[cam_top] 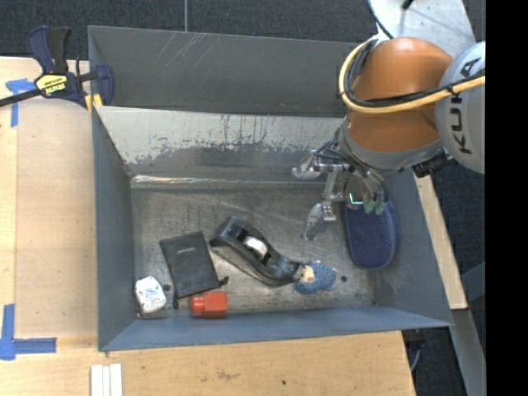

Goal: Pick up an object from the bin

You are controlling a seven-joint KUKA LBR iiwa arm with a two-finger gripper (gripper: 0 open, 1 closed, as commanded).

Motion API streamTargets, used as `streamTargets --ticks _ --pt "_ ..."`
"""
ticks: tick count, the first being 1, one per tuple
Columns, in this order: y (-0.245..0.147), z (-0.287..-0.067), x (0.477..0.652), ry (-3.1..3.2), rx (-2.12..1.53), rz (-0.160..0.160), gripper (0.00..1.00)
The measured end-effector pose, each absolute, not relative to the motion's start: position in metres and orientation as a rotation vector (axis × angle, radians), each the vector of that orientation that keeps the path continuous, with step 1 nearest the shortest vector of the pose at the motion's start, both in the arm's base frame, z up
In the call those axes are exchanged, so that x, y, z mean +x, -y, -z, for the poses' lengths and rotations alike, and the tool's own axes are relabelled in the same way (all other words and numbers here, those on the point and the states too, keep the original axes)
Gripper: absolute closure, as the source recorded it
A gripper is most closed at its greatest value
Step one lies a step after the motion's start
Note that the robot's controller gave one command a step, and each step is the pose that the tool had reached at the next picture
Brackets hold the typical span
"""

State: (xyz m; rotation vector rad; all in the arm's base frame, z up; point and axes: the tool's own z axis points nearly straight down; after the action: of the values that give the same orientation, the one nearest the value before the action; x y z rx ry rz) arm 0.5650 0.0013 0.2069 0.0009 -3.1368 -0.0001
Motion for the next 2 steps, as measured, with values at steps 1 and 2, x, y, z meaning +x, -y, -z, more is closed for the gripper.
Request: streamTargets --ticks 1,2 --pt "-0.070 -0.105 0.525 3.147 -0.058 0.003 0.00" --pt "-0.068 -0.079 0.501 3.152 -0.373 0.007 0.00"
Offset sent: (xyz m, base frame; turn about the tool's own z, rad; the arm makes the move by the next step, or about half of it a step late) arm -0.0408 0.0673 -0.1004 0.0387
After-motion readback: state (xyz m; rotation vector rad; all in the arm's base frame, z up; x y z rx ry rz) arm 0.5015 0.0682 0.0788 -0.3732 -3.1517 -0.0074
